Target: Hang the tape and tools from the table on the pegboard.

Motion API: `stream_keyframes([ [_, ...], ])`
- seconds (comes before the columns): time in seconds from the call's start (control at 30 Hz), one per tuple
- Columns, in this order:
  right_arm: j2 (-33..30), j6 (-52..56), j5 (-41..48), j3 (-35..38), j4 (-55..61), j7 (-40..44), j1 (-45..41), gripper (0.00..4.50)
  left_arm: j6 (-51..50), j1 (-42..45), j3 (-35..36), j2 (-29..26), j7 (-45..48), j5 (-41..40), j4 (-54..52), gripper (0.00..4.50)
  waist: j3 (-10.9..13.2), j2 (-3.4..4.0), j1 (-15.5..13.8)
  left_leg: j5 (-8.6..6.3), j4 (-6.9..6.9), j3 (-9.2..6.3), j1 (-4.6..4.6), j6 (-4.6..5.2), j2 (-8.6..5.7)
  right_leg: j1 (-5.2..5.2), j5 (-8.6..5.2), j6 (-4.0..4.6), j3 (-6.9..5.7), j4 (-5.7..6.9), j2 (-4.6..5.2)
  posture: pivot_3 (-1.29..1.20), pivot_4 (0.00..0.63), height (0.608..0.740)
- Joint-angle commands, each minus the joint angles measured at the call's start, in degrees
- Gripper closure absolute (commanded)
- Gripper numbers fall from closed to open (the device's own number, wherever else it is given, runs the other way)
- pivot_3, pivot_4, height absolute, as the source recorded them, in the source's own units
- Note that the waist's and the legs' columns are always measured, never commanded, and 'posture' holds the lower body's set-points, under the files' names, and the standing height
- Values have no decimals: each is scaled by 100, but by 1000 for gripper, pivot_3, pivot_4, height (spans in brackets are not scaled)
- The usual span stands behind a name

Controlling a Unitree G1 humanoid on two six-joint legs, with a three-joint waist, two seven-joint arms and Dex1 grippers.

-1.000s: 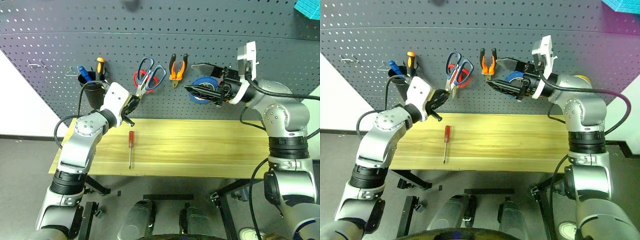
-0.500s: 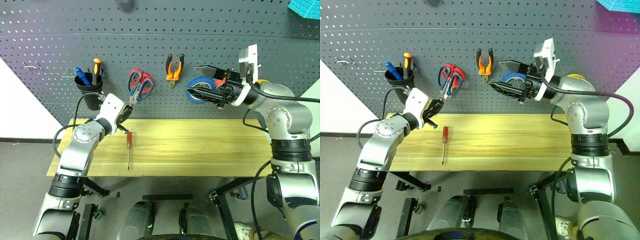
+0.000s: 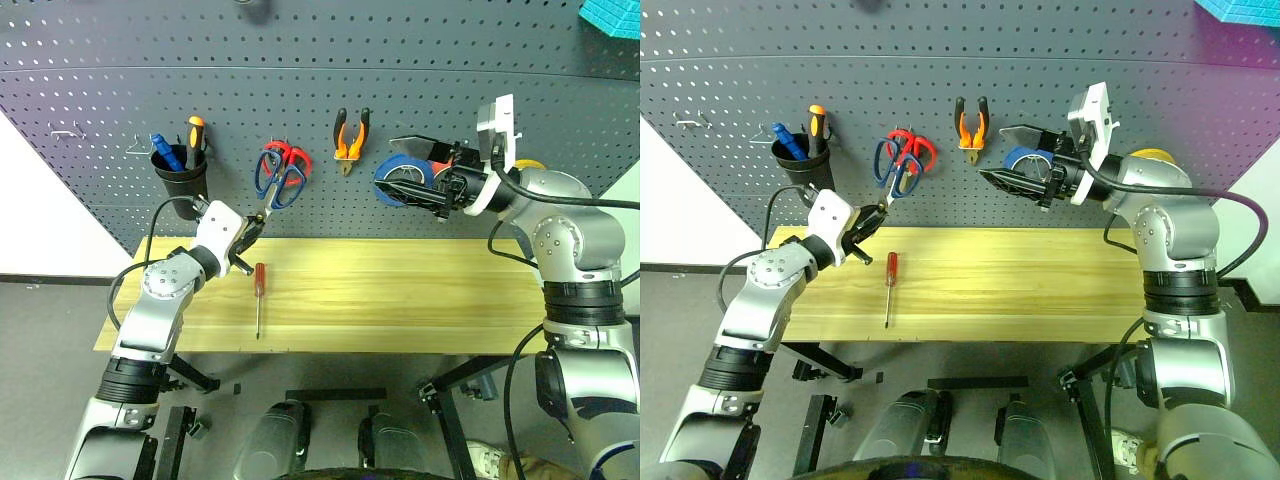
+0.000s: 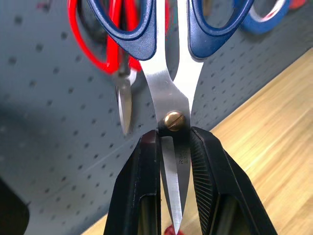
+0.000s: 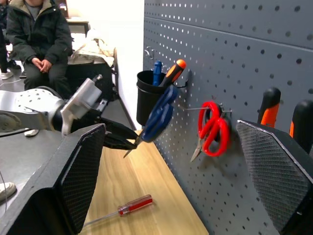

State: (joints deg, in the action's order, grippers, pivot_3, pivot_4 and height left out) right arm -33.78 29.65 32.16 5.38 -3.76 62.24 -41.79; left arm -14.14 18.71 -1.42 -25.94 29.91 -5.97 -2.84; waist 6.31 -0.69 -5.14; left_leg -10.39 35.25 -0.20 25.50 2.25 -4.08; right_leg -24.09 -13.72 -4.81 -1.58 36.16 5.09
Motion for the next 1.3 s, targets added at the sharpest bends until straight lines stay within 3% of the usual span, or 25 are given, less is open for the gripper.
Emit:
stream_keyframes([
  [0.03,-87,-101,7,48,182,23,-58,0,-40,295,134,52,-139,-56,-445,3995,-1,-1,-1,0,0,0,0,0,0,1,0,0,0,0,0,55,51,733],
  [0.3,-97,-118,-32,36,146,59,-106,0,-1095,824,-100,-4,-363,283,-550,3995,-15,-2,17,1,7,2,-1,1,-1,5,1,-2,-1,4,-5,51,42,733],
  [0.57,-164,-55,-11,67,248,18,-45,0,-1319,701,-105,-52,-312,318,-660,3995,-16,-3,18,1,8,2,-1,0,0,4,1,-2,0,7,-6,39,48,733],
  [0.83,-183,-53,-13,47,274,-31,-25,0,-1147,765,-116,-74,-349,405,-58,3995,-17,-3,18,1,9,2,-2,0,0,4,1,-1,0,7,-5,37,49,733],
  [1.3,-86,-128,-47,-15,164,-99,-130,0,1277,2091,-288,247,-396,865,3575,3995,-24,-6,1,1,17,2,-2,1,-1,6,2,-2,-1,9,-2,51,51,733],
])
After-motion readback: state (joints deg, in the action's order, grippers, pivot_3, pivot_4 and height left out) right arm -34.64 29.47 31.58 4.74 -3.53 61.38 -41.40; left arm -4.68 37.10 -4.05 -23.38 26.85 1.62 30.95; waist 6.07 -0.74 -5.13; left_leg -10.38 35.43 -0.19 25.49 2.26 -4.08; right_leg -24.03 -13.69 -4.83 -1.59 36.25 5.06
